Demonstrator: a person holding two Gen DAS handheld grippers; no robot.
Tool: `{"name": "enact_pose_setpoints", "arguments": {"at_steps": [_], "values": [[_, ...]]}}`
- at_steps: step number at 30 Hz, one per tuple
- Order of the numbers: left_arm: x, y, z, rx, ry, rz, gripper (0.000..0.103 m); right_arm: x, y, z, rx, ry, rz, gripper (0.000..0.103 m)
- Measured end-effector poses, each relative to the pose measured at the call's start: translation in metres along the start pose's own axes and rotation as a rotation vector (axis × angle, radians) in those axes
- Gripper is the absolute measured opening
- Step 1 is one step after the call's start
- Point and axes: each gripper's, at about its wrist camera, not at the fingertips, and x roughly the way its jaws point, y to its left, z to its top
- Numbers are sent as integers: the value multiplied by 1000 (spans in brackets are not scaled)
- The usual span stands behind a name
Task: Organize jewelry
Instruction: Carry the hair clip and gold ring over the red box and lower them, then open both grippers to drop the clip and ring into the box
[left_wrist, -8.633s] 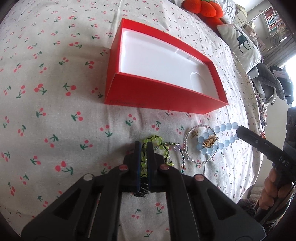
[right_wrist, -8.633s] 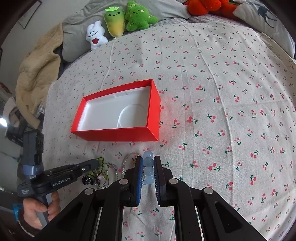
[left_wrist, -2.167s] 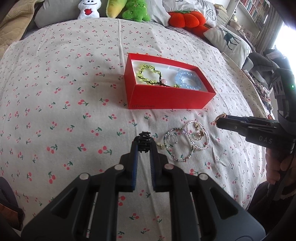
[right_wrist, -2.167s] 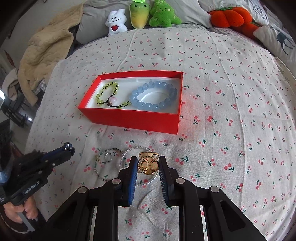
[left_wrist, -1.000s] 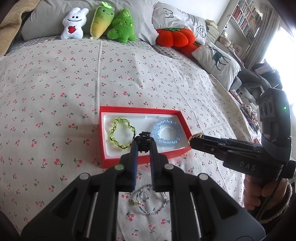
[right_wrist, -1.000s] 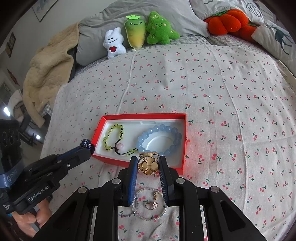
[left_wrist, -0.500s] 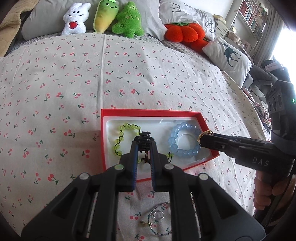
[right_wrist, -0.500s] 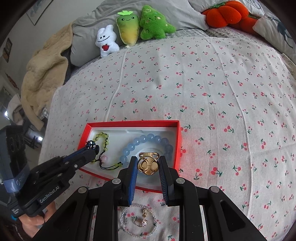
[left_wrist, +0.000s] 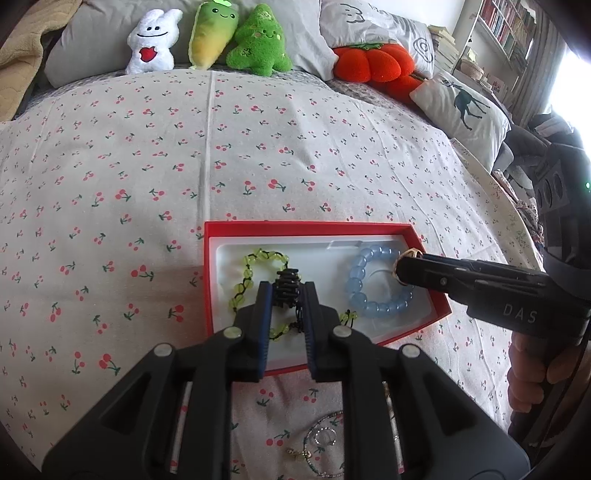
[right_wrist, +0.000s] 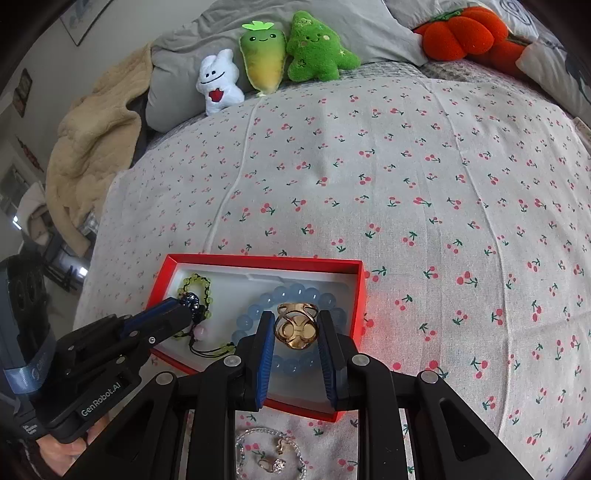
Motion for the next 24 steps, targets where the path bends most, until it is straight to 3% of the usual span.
{"name": "enact_pose_setpoints", "arguments": {"at_steps": [3,5,6,7,9,14,19,24], "values": [[-9,-3,-2,9,-7,10,44,-6,2,0,0,-13,-9,25],[-16,-4,-5,9,-12,14,49,-13,3,0,-5,-21,-9,27],[-20,-5,-6,11,-13,18,51,-16,3,-1,-9,-25,-14,33],[-24,-7,-8,17,-13,25,53,-20,4,-3,-11,-30,-16,46],[-32,-9,-13,29,-17,38,61,-30,4,-7,-13,-50,-17,58],[-48,-9,-26,21,5,86,81,-52,3,-19,-22,-57,-39,58],[-55,-11,-45,26,77,130,85,-67,4,-40,-25,-32,-64,72],[-57,-11,-69,37,137,189,86,-77,5,-60,-10,5,-77,78]]}}
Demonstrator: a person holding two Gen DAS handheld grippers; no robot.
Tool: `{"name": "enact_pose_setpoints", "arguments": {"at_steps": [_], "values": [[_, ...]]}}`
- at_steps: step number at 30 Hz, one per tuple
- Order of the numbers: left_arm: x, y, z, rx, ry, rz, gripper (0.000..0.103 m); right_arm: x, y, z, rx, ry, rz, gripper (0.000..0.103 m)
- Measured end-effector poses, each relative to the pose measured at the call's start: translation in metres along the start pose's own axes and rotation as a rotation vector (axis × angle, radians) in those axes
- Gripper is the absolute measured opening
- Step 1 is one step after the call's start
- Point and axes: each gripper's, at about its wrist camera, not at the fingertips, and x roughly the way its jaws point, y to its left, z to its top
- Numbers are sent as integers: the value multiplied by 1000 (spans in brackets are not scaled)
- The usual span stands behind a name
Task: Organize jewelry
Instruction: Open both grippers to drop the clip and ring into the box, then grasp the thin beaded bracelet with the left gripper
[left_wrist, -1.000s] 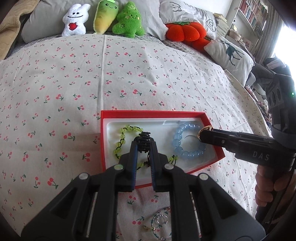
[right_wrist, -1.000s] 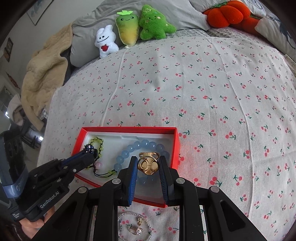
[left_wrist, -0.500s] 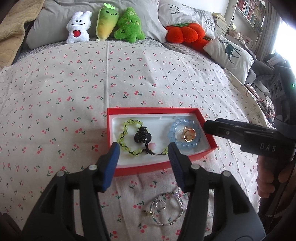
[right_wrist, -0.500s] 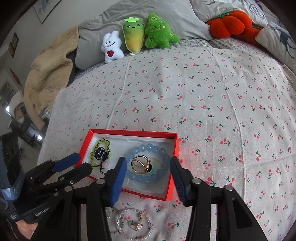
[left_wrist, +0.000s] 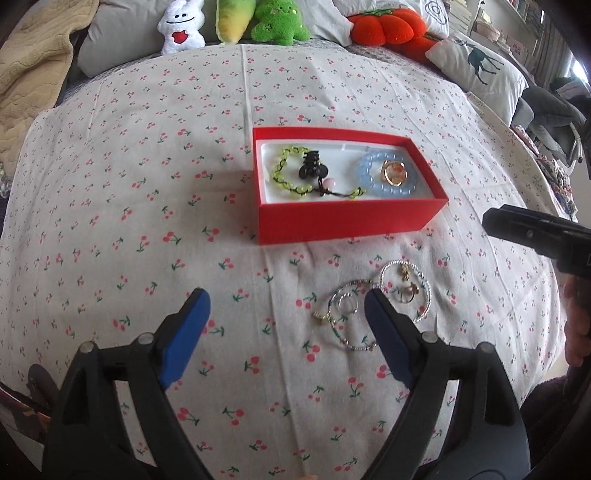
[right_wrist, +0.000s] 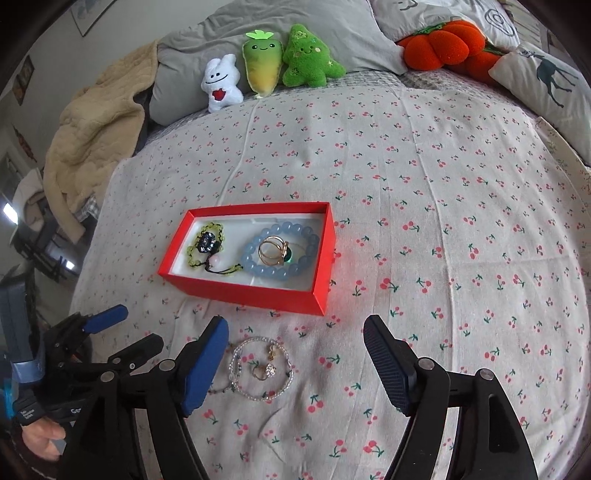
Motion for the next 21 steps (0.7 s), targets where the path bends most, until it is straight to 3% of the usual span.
{"name": "enact_pose_setpoints", "arguments": {"at_steps": [4,13,21], "values": [[-1,2,-15,-12,40,6,86,-3,-1,-15,27,46,-19,78],[6,4,-38,-96,89,-69,84,5,-7,-41,111,121,-40,78],[24,-9,-37,-123,100,-74,50,23,-7,-52,114,185,-75,78]]}}
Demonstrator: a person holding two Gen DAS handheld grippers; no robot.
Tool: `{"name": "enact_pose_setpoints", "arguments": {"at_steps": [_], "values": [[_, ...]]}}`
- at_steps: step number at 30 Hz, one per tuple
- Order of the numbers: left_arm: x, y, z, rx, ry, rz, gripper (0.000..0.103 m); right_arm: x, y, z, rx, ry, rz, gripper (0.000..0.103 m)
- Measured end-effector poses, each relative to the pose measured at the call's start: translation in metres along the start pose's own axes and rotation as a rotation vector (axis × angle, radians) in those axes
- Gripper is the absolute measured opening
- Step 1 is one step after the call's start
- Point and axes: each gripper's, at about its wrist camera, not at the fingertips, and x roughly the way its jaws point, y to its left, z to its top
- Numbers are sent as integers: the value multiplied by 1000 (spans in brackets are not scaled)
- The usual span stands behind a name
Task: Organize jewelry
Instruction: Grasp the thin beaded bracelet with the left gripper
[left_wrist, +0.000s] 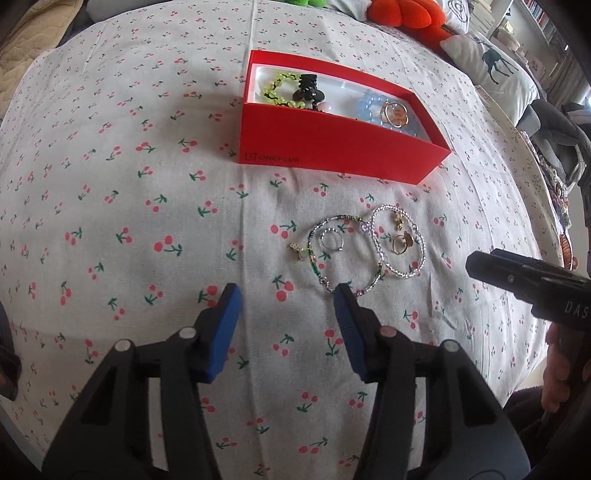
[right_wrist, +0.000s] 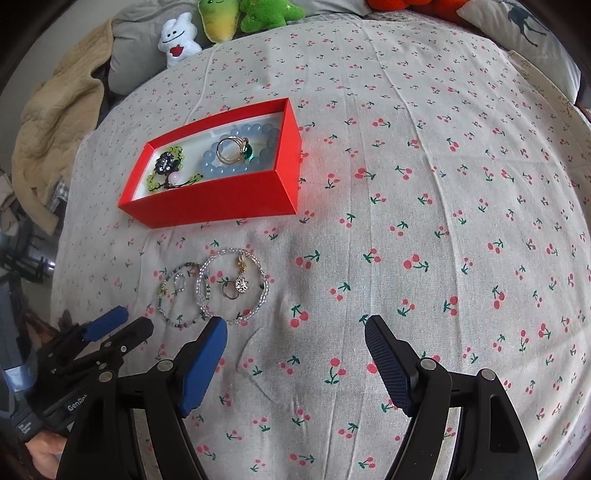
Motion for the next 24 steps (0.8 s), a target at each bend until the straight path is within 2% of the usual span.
{"name": "enact_pose_setpoints", "arguments": {"at_steps": [7,9,11,20,24], "values": [[13,-17,6,35,6,29,25,3,3,2,-14,3,1,78],[16,-22,6,61,4,72,9,3,3,3,-9,0,0,78],[16,-22,6,74,-2,88,6,3,1,5,-3,-3,-3,78],[-4,1,4,59,-24,69,5,13,5,9,1,9,-6,78],[-13,13,1,44,-35,63,5,19,18,7,-33,8,24,78]]}}
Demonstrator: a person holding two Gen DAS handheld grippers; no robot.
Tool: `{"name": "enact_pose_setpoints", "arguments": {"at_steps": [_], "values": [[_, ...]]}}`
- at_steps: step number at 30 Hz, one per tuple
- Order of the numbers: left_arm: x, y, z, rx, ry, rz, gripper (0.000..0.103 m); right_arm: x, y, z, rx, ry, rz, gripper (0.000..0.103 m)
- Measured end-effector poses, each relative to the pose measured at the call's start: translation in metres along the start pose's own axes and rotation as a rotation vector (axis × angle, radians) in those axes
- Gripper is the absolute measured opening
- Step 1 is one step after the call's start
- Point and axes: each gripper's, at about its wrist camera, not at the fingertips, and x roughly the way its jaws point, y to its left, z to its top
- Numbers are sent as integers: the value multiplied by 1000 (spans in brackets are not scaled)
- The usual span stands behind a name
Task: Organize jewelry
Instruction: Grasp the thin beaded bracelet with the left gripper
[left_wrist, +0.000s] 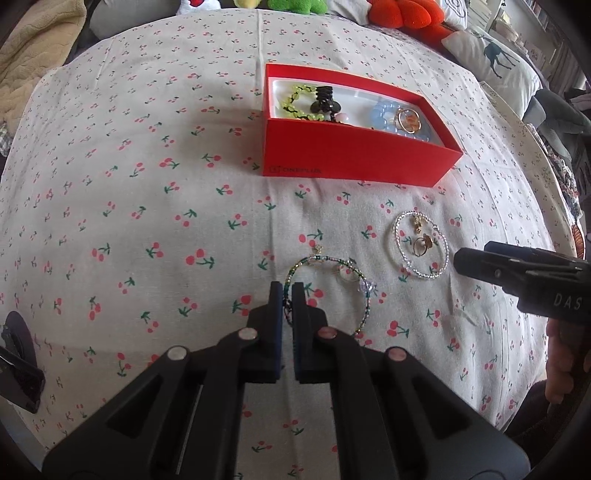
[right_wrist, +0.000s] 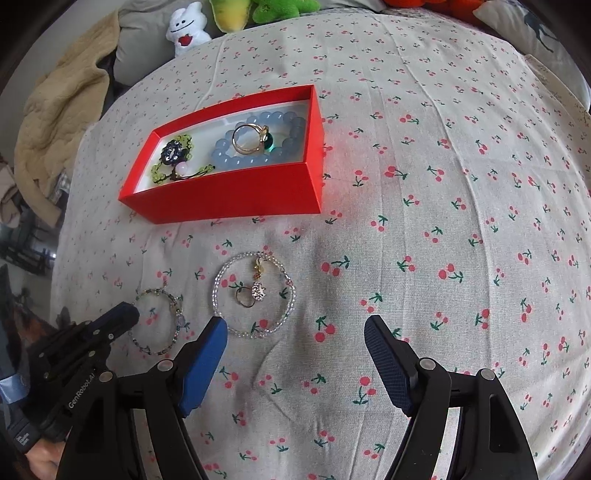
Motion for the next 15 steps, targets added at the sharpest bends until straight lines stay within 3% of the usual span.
{"name": "enact_pose_setpoints", "arguments": {"at_steps": [4,9,15], "values": [[-6,12,-5,-1,-10,-9,5,6,13,-5,-57,-8,31,78],[-5,25,-12,0,-4,-14,5,25,22,-14,-124,-7,-8,79],[0,36,-15,-2,3,-15,5,32,32,-15,-201,-77,-25,84]]}}
